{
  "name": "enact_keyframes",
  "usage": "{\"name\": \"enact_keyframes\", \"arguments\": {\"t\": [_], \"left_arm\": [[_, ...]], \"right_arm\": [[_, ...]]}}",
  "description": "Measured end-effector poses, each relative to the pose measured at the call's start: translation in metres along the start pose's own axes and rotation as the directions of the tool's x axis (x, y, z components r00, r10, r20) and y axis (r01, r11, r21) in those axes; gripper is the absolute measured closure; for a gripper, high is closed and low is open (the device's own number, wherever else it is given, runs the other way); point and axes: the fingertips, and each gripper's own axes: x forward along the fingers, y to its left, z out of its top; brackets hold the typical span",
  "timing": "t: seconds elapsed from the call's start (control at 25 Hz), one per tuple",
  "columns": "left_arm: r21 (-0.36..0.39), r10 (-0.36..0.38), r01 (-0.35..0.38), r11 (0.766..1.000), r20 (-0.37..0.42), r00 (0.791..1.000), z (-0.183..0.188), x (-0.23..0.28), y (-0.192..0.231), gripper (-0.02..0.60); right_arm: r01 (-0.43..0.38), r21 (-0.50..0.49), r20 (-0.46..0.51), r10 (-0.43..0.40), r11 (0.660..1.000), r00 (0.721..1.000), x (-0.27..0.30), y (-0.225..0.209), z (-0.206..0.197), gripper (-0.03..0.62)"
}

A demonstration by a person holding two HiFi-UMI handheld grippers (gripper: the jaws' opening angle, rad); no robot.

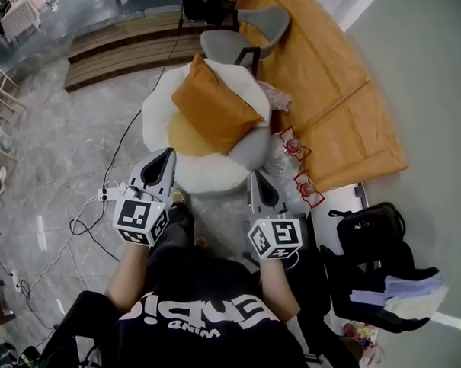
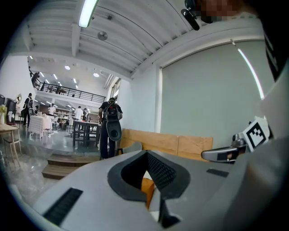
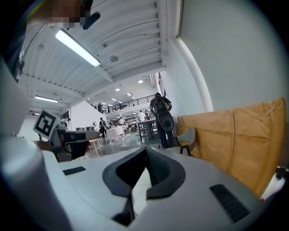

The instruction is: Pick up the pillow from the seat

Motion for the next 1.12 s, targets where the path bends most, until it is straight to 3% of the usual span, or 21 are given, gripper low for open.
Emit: {"name": "enact_keyframes", "arguments": {"t": [0.44, 1.12], "left_arm": [[0.004, 0.011, -0.011, 1.000, -0.031, 0.999, -0.004, 0.048, 0.041, 0.574], [-0.036, -0.107, 0.105, 0.994, -0.049, 0.993, 0.012, 0.194, 0.142, 0.574]], "right_arm": [[0.005, -0.002, -0.012, -0.005, 1.000, 1.000, 0.057, -0.007, 0.002, 0.572], [0.075, -0.008, -0.022, -0.075, 0.997, 0.997, 0.212, -0.033, 0.037, 0.572]]}}
